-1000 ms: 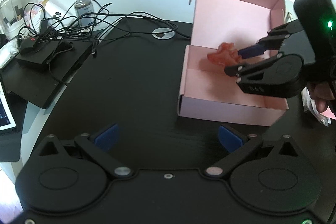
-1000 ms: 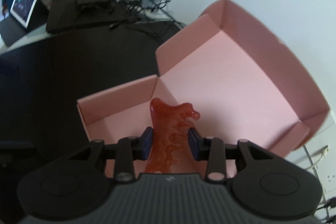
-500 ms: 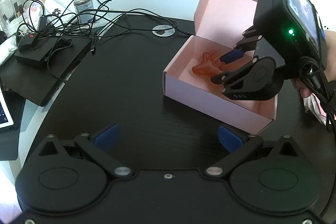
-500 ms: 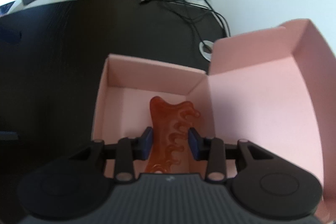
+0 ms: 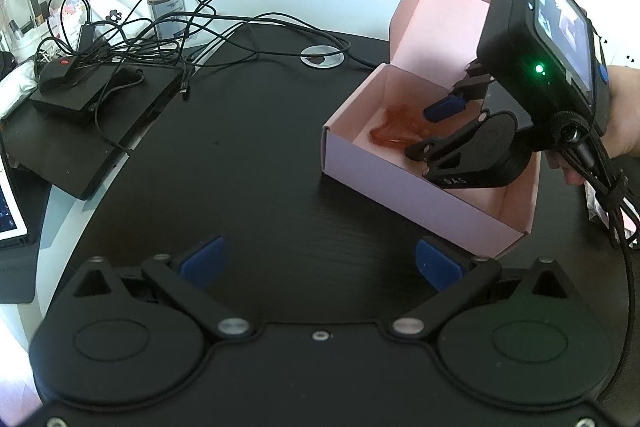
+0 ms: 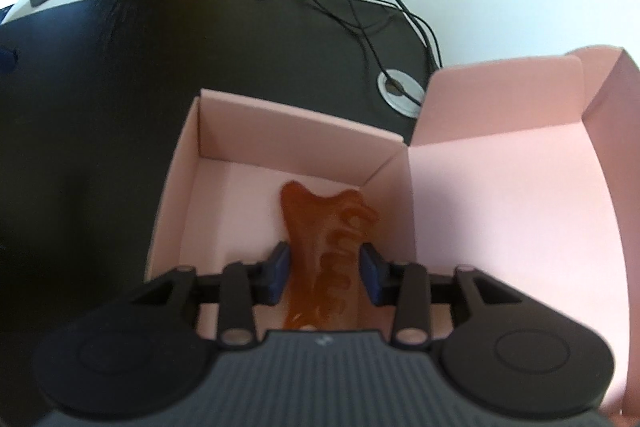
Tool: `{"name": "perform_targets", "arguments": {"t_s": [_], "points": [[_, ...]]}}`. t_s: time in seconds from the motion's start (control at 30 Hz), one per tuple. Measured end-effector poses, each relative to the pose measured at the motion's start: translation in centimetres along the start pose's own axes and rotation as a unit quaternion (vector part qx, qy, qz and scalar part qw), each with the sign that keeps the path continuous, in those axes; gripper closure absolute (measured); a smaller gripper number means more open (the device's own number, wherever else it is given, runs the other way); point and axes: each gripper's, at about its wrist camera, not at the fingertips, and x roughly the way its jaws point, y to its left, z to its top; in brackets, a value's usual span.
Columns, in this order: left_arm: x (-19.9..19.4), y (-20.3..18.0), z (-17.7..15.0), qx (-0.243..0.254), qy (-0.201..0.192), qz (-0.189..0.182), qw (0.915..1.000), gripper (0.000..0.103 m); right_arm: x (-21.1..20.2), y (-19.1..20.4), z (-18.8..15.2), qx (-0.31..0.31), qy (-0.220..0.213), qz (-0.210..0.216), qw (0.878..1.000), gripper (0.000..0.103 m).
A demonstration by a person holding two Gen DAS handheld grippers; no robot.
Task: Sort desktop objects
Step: 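Lower the scraper into the pink box and open the right gripper, then withdraw the open right tool up from the pink box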
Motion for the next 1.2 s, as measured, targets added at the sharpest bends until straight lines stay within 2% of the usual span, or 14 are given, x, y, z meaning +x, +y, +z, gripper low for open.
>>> {"name": "perform_targets", "arguments": {"t_s": [0.03, 0.17, 0.3, 0.43, 0.57, 0.63, 0.73, 0.9, 1.07, 1.2], "points": [[0.0, 0.0, 0.0, 0.0, 0.0, -0.001, 1.0, 0.0, -0.1, -0.1, 0.0, 0.004, 0.0, 0.0, 1.0, 0.057], [0.0, -0.3, 0.0, 0.003, 0.001, -0.006, 1.0, 0.0, -1.8, -0.4, 0.3, 0.019, -0.027, -0.009, 0.999, 0.057], [-0.1, -0.3, 0.2, 0.006, -0.004, -0.013, 0.9999, 0.0, -4.5, -1.4, 0.6, 0.079, -0.051, 0.021, 0.995, 0.059], [-0.2, -0.3, 0.3, 0.004, -0.005, -0.017, 0.9998, 0.0, -5.3, -1.3, 0.0, 0.15, 0.0, 0.039, 0.988, 0.059], [-0.4, -0.4, 0.3, 0.003, -0.006, -0.019, 0.9998, 0.0, -5.3, -1.4, -1.7, 0.237, 0.03, 0.036, 0.97, 0.059], [-0.5, -0.5, 0.2, 0.005, -0.008, -0.02, 0.9998, 0.0, -5.2, -1.8, -3.0, 0.301, 0.039, 0.045, 0.952, 0.059], [-0.7, -0.7, 0.1, 0.007, -0.01, -0.019, 0.9997, 0.0, -5.2, -1.5, -4.0, 0.332, 0.048, 0.061, 0.94, 0.059], [-1.0, -0.9, -0.2, 0.009, -0.01, -0.018, 0.9998, 0.0, -5.0, -0.9, -4.5, 0.327, 0.05, 0.059, 0.942, 0.059], [-1.3, -1.2, -0.4, 0.01, -0.013, -0.017, 0.9997, 0.0, -5.2, -0.8, -4.9, 0.281, 0.052, 0.076, 0.955, 0.059], [-1.4, -1.3, -0.4, 0.008, -0.015, -0.017, 0.9997, 0.0, -5.7, -0.3, -5.3, 0.215, 0.049, 0.094, 0.971, 0.057]]}}
